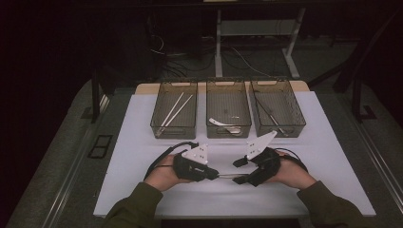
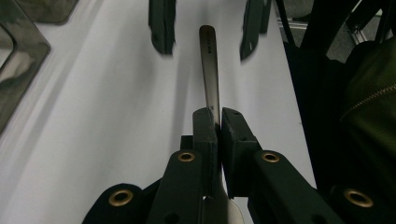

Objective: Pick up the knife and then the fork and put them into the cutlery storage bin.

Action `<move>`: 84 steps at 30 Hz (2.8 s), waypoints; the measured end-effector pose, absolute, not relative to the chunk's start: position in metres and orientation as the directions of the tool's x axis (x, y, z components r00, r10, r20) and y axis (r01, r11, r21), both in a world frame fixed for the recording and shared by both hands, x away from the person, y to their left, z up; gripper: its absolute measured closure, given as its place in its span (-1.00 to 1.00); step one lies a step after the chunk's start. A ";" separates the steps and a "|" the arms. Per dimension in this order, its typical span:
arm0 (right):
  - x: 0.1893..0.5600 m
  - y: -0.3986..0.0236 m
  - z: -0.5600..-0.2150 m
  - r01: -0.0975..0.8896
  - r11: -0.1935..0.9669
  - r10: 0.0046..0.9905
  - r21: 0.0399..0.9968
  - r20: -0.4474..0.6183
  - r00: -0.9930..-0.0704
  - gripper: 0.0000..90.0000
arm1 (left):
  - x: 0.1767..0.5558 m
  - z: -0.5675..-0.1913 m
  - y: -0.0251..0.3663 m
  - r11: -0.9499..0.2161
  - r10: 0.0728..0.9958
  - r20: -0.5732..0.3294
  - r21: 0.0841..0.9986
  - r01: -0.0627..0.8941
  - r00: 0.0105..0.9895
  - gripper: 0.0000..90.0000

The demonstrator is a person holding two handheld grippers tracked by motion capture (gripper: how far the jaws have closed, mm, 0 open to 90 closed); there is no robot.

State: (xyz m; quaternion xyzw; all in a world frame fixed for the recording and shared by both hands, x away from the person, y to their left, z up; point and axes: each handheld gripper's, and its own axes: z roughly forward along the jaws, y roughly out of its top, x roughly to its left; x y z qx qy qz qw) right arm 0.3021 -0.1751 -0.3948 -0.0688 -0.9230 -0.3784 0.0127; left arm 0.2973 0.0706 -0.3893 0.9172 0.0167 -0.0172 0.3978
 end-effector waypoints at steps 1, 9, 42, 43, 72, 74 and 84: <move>0.303 -0.172 -0.396 0.132 0.708 0.108 0.693 0.078 -0.991 0.01 | 0.299 -0.389 0.069 -0.683 0.009 -0.045 0.729 0.039 0.999 0.88; 0.303 -0.158 -0.402 0.091 0.752 0.066 0.653 0.063 -0.996 0.34 | 0.301 -0.387 0.059 -0.688 -0.004 -0.052 0.725 0.035 0.999 0.88; 0.300 -0.153 -0.406 0.077 0.778 0.033 0.623 0.082 -0.996 0.79 | 0.302 -0.394 0.056 -0.696 -0.046 -0.042 0.718 -0.002 0.998 0.86; 0.301 -0.153 -0.406 0.077 0.777 0.034 0.624 0.080 -0.996 0.79 | 0.302 -0.394 0.057 -0.696 -0.045 -0.043 0.718 0.000 0.998 0.86; 0.304 -0.163 -0.408 0.086 0.795 0.027 0.601 0.107 -0.994 0.60 | 0.299 -0.389 0.063 -0.704 -0.059 -0.035 0.710 -0.016 0.998 0.88; 0.304 -0.164 -0.409 0.077 0.798 0.027 0.598 0.093 -0.995 0.56 | 0.299 -0.389 0.063 -0.699 -0.050 -0.038 0.715 -0.008 0.998 0.88; 0.298 -0.146 -0.408 0.057 0.788 0.011 0.612 0.079 -0.997 0.74 | 0.296 -0.391 0.054 -0.706 -0.077 -0.006 0.706 -0.050 0.997 0.88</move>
